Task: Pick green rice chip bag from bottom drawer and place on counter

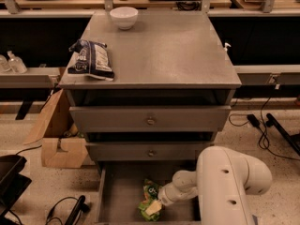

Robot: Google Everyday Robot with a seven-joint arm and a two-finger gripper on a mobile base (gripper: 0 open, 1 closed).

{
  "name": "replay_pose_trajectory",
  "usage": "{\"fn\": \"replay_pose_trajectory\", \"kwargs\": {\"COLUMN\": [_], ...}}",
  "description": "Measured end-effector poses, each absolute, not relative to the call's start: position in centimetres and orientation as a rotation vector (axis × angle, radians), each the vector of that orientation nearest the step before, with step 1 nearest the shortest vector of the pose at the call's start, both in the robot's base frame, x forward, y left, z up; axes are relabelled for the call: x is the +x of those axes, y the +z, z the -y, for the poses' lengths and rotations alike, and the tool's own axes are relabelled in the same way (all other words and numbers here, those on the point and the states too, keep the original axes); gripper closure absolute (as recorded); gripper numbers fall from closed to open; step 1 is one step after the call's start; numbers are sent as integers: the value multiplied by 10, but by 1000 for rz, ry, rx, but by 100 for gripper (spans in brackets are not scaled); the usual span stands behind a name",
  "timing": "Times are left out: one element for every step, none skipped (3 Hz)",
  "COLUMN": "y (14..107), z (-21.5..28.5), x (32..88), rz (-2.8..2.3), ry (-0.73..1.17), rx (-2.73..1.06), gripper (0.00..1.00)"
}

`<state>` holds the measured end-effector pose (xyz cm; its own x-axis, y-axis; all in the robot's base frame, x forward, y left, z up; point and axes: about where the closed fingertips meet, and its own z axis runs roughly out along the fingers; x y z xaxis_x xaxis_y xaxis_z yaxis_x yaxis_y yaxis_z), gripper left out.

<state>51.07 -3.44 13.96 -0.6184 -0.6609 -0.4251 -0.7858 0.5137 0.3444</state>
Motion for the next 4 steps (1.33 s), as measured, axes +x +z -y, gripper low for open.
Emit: {"fn": "replay_pose_trajectory", "kwargs": {"y": [141, 142, 148, 183], "z": [34, 34, 30, 39], "x": [511, 511, 507, 493], "rz": [-2517, -2517, -2485, -2413], "ry": [756, 756, 787, 853], "rx": [-1228, -1228, -1246, -1257], "gripper": [84, 100, 100, 100]}}
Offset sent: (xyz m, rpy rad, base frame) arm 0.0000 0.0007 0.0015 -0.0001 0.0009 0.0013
